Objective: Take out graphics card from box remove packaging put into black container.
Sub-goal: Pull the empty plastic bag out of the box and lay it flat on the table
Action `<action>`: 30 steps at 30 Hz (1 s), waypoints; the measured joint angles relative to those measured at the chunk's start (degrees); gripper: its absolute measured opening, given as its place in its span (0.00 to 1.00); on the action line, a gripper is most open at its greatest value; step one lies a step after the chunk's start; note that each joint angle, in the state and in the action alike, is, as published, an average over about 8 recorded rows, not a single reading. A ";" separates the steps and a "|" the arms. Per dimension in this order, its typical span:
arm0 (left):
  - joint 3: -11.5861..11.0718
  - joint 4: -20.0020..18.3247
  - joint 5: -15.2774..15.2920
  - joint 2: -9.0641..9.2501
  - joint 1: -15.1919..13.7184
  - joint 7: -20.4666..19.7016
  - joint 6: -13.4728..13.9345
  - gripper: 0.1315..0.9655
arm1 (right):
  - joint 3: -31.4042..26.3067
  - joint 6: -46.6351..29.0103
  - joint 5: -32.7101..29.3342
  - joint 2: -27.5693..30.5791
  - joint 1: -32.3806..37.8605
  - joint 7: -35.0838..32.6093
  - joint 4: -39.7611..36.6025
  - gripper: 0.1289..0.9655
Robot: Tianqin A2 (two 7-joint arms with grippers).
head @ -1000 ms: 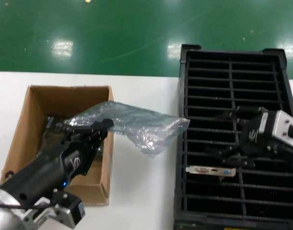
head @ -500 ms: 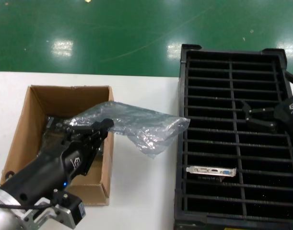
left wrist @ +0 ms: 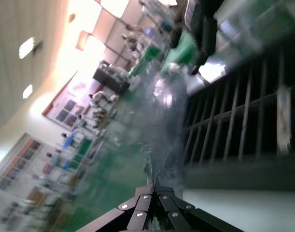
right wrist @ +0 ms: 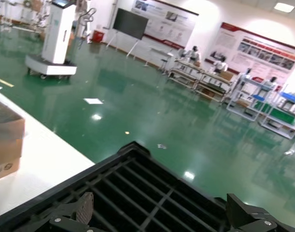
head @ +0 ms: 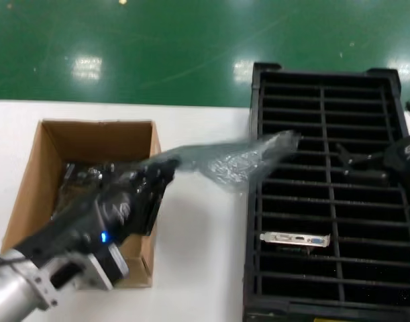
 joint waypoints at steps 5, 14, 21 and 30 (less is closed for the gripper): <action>3.95 2.00 -10.34 -4.06 -3.48 -11.77 -3.07 0.01 | 0.00 0.00 0.00 0.00 0.00 0.00 0.00 0.99; 23.02 12.40 -30.65 -12.50 -16.34 -35.21 -9.97 0.01 | 0.00 0.01 0.00 0.00 0.00 0.00 0.00 1.00; 42.28 22.95 -30.42 -13.65 -30.21 -54.34 -12.09 0.01 | 0.00 0.01 0.00 0.00 0.00 0.00 0.00 1.00; 60.07 32.59 -16.21 -12.53 -45.59 -78.20 -6.58 0.02 | 0.00 0.01 0.00 0.01 0.00 0.01 0.00 1.00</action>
